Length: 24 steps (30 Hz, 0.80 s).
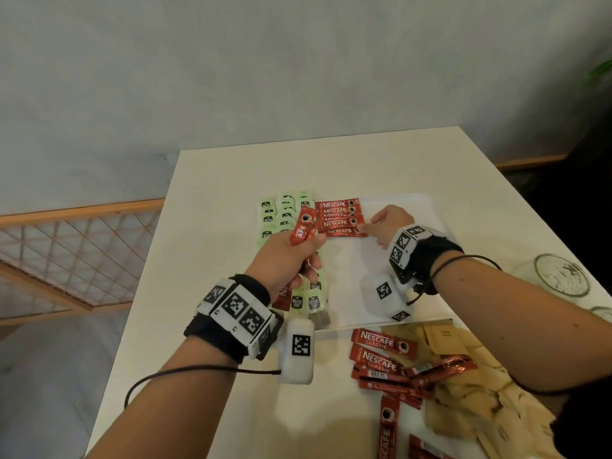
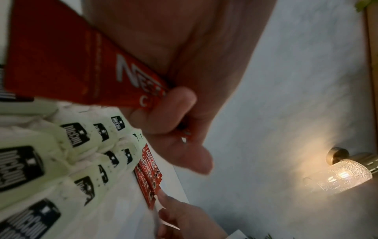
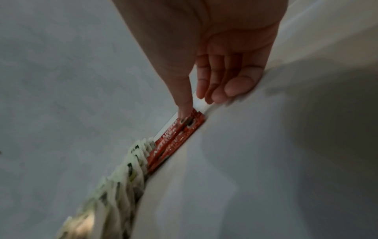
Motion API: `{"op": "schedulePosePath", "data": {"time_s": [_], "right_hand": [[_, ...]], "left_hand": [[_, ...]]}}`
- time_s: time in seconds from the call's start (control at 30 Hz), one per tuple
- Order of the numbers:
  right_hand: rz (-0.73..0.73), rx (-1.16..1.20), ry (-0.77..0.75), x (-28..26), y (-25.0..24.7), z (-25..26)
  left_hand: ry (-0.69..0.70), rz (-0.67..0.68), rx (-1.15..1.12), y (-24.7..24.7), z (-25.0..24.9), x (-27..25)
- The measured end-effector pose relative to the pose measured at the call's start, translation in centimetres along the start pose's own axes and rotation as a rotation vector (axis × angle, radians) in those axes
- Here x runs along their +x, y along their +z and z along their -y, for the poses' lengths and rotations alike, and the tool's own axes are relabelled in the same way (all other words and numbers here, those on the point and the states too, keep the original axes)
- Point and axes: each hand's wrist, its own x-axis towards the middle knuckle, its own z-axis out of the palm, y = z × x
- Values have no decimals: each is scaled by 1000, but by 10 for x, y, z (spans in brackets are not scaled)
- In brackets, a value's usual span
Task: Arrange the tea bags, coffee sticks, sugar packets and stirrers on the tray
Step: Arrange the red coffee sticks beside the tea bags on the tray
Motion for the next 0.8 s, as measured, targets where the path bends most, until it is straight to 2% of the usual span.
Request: {"op": "schedulePosePath", "data": {"time_s": [0.13,0.33,0.43,0.63,0.73,0.8], "right_hand": [[-4,79,-50,-19,-13,-1],[186,489,-199,-82,-33,8],[267,491,-255,-109,-39,10],[176,449,-361,-135,-44,-5],[109,477,-336,-140,-48,-14],[68,509,-306,-143,-51,-18]], "left_hand": [[-43,70,38,6,-3,-10],[-41,124,108,27,-4,-20],[1,133,181,36,-6,-27],[51,142,341,45,-4,-37],[30,138,413,46,3,-42],[-30,109,385,45,9,-45]]}}
